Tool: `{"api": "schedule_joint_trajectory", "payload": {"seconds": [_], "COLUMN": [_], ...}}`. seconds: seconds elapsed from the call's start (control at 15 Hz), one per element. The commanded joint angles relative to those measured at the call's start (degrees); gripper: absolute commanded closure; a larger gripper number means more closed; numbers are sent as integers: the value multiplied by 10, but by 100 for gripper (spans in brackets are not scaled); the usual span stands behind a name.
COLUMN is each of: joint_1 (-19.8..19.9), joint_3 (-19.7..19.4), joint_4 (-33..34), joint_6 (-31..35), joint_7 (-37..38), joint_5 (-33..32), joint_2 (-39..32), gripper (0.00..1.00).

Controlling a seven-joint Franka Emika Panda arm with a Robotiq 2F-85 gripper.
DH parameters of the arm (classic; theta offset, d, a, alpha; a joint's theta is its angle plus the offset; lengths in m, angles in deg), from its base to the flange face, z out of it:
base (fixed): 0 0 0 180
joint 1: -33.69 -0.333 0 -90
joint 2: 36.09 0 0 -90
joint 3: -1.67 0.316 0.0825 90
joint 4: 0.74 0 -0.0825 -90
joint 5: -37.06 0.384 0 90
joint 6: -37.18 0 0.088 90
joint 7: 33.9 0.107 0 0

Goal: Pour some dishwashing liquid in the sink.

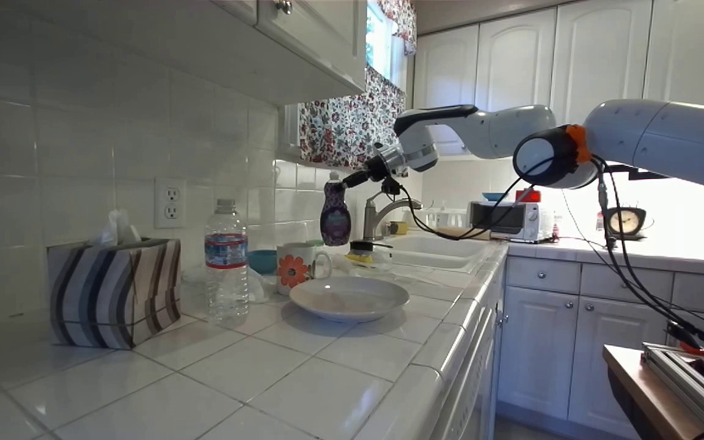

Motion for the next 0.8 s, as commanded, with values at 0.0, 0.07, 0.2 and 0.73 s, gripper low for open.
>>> {"api": "schedule_joint_trajectory", "payload": {"seconds": [0.0, 0.07, 0.2, 0.73], "joint_1": [9, 12, 18, 30], "joint_3": [26, 28, 35, 32], "joint_4": [0, 0, 0, 0], "joint_6": [25, 32, 40, 39], "joint_7": [30, 34, 45, 104], "joint_5": [-53, -68, -92, -218], "joint_2": [15, 16, 17, 27], "gripper": [82, 82, 82, 82]}}
